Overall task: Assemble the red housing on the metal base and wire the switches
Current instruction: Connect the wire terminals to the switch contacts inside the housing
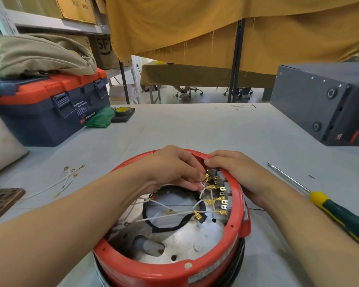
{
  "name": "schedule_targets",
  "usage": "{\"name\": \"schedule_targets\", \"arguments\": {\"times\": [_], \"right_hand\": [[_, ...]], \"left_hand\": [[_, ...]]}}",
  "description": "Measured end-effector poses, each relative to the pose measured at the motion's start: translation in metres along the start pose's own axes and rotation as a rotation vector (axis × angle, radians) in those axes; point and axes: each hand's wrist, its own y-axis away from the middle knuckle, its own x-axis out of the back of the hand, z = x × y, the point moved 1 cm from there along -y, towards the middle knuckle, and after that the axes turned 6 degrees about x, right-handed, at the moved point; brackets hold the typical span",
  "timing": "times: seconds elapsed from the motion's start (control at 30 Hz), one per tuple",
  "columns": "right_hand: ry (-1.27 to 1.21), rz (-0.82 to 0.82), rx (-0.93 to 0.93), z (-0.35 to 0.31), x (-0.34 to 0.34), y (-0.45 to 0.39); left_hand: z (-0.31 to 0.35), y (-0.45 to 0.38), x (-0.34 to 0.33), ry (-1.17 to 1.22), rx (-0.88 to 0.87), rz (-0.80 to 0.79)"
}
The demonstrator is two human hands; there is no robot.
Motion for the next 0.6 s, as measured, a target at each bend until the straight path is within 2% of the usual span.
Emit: {"name": "schedule_targets", "arguments": {"times": [0.6], "right_hand": [[0.016,-0.002,0.012,0.0026,0.0002,-0.0010]], "left_hand": [[-0.0010,-0.0009,-0.0053,0.058,-0.027,0.022]]}}
